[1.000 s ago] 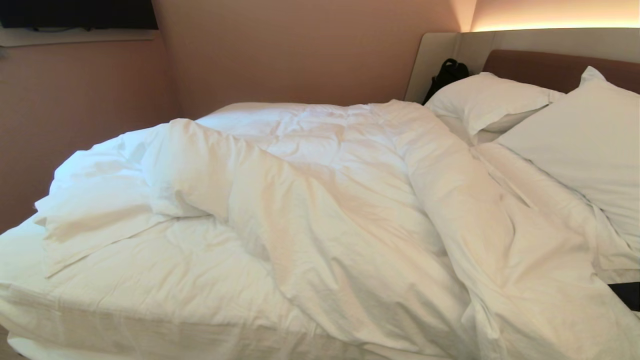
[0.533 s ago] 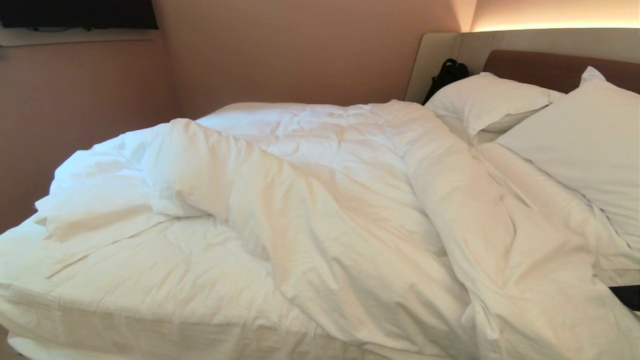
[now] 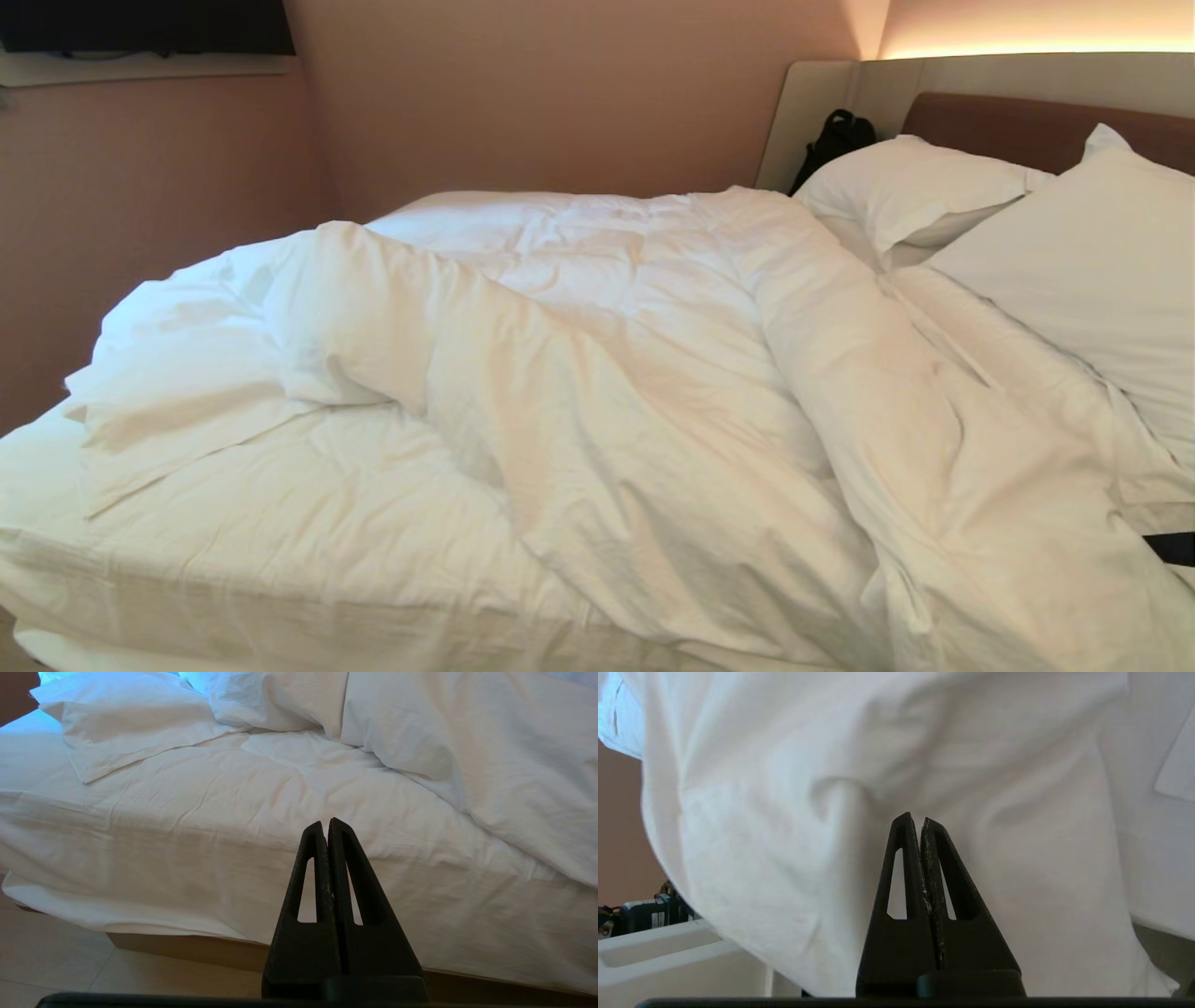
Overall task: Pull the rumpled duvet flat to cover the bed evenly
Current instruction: Flatten the corners of the folded blanket
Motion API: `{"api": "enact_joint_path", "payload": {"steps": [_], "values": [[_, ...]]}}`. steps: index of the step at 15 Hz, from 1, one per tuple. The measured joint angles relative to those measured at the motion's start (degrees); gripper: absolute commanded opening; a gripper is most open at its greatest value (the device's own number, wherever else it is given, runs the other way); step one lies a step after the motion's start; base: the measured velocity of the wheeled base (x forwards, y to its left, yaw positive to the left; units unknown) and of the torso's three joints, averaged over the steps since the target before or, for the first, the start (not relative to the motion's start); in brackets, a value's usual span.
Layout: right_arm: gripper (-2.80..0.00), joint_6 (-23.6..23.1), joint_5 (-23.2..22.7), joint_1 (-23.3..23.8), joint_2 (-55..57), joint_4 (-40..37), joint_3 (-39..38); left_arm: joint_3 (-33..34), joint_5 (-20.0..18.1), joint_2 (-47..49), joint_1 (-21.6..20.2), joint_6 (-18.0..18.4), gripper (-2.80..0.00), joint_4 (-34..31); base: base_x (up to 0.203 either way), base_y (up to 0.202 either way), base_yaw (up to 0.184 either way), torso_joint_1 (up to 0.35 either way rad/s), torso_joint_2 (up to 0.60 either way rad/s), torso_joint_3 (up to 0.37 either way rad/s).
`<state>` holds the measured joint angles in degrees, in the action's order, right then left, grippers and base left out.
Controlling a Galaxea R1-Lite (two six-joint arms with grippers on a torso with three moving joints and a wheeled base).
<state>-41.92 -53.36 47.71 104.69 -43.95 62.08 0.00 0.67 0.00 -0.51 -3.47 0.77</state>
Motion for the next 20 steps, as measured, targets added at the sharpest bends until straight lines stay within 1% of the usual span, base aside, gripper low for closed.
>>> {"api": "enact_joint_path", "payload": {"steps": [6,11,12,16,20], "values": [[-2.8,0.6,-0.1,3.1,-1.7,-3.9,4.2,0.0,0.0,0.0,0.0,0.0,-2.8,0.0,0.0,0.0,0.0,0.0,0.0,0.0],[-2.8,0.1,0.2,5.0,2.7,-3.5,7.1,0.0,0.0,0.0,0.0,0.0,-2.8,0.0,0.0,0.0,0.0,0.0,0.0,0.0],[0.0,-0.1,0.2,5.1,3.9,-3.1,7.3,0.0,0.0,0.0,0.0,0.0,-2.8,0.0,0.0,0.0,0.0,0.0,0.0,0.0],[0.0,-0.5,0.2,4.9,6.9,-0.5,7.3,0.0,0.0,0.0,0.0,0.0,-2.8,0.0,0.0,0.0,0.0,0.0,0.0,0.0],[0.0,-0.7,0.1,4.8,8.1,-0.5,6.6,0.0,0.0,0.0,0.0,0.0,-2.8,0.0,0.0,0.0,0.0,0.0,0.0,0.0]]}}
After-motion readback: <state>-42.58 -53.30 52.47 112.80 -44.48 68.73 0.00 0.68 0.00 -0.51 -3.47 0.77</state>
